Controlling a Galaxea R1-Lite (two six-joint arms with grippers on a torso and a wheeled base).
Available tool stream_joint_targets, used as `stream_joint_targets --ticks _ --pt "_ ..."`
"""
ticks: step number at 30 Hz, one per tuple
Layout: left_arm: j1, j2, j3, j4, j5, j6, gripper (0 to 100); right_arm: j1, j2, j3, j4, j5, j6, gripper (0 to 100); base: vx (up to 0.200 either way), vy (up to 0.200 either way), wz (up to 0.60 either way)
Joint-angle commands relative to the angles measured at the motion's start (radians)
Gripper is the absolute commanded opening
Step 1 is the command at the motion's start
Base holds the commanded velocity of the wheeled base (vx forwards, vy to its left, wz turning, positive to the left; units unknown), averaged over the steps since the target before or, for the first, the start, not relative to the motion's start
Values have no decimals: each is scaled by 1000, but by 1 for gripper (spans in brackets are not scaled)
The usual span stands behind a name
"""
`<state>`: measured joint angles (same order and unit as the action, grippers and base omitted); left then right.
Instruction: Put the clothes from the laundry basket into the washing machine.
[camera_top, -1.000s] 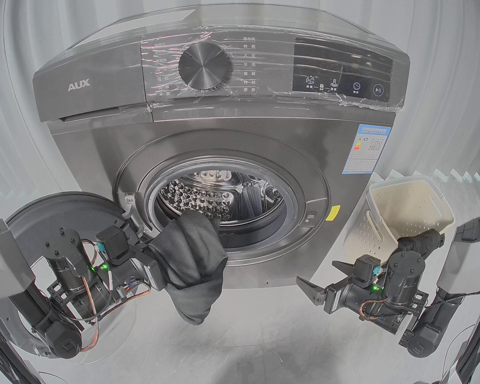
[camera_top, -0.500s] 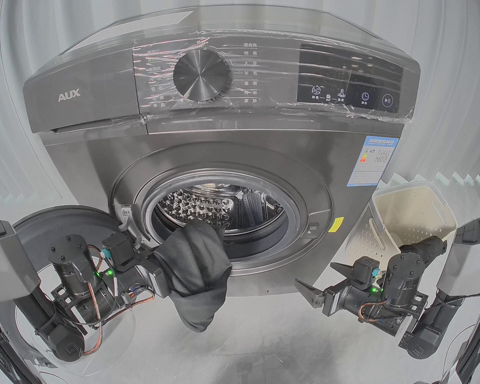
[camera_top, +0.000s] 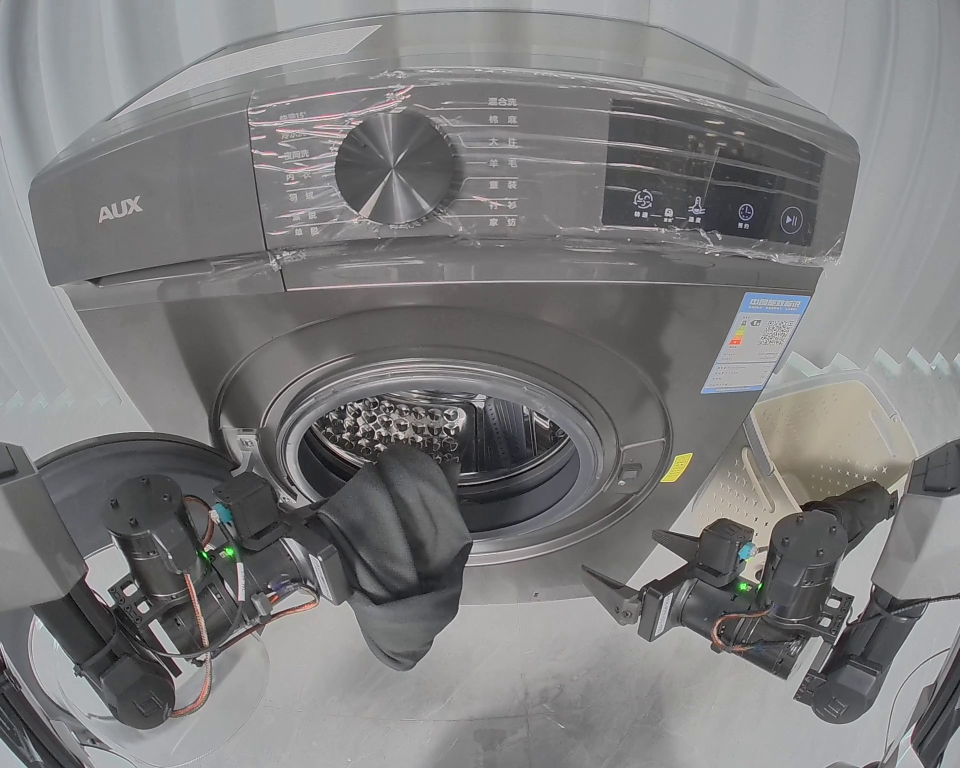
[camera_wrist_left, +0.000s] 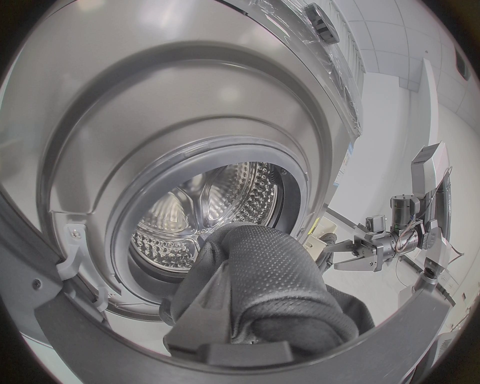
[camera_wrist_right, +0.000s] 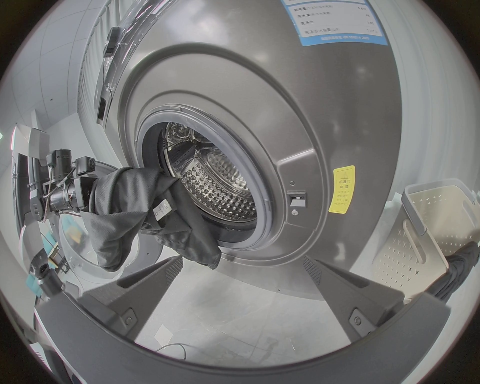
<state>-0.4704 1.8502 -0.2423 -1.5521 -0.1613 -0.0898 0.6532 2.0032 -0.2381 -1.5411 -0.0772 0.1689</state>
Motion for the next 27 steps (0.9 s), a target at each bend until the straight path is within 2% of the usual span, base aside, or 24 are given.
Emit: stream_joint_targets --ticks 1,4,6,10,16,27 --pt "-40 15 -12 0 9 1 0 40 -4 -1 -1 -3 4 100 0 0 0" --pt "-93 44 -61 1 49 -5 0 48 -23 -1 -1 -3 7 100 0 0 0" --pt "-103 75 -81 0 55 -11 0 48 -26 0 -1 -1 7 100 0 0 0" --pt "-122 159 -132 0 54 2 0 45 -30 0 -1 -1 7 100 0 0 0" --pt "-123 274 -273 0 52 8 0 49 -29 0 -1 -1 7 100 0 0 0" --pt "-88 474 -551 0 58 -7 0 46 -24 0 -1 1 9 100 0 0 0"
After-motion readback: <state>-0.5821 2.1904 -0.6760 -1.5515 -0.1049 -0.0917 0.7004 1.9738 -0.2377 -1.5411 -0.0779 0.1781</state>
